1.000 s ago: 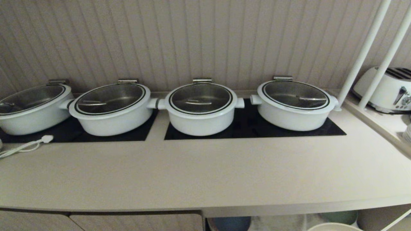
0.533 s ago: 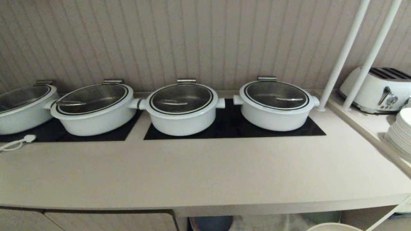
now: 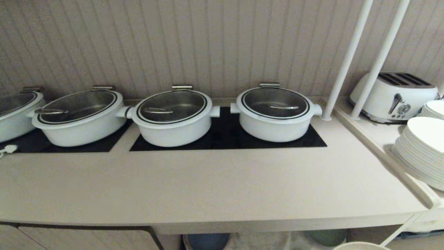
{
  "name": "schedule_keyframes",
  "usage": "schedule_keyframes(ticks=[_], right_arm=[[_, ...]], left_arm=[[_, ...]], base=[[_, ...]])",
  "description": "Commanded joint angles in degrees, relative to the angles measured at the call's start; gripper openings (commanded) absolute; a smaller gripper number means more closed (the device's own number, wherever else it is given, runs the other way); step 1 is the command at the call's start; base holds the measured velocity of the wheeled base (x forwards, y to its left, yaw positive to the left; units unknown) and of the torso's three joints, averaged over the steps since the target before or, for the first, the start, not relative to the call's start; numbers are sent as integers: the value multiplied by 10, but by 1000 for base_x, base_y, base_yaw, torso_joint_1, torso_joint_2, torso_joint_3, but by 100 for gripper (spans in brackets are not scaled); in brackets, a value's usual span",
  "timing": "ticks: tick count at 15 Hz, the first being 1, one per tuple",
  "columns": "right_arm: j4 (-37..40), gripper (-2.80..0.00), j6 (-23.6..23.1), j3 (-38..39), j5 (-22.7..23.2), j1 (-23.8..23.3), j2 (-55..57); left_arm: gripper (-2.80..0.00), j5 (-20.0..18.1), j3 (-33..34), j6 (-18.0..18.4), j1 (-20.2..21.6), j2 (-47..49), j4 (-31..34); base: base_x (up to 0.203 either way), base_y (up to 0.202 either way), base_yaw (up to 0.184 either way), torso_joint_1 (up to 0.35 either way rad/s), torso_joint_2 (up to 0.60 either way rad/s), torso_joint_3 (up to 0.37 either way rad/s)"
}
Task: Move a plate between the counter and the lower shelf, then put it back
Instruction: Put the plate in the cupboard
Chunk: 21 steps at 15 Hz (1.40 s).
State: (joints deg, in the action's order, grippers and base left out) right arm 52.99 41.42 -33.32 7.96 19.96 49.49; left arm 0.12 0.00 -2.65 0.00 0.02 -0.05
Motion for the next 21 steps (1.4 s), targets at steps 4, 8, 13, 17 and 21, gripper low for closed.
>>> schedule_keyframes(ticks=[4,8,13,17,21], right_arm=[[10,-280,1,-3,1,0,0],[7,-280,1,-2,1,2,2],[6,-280,2,-3,2,3,2],[7,-280,2,-3,3,3,2],[7,-280,2,-3,4,2,2]], left_arm=[[-280,1,0,0,0,0,0],[-280,0,0,-1,0,0,0],[-280,0,0,-1,0,0,0],[-280,0,0,-1,0,0,0],[-280,0,0,-1,0,0,0]], base=[[0,-194,2,0,2,2],[0,-194,0,1,3,3],[0,-115,1,2,3,4],[0,0,0,0,0,0],[0,0,0,0,0,0]])
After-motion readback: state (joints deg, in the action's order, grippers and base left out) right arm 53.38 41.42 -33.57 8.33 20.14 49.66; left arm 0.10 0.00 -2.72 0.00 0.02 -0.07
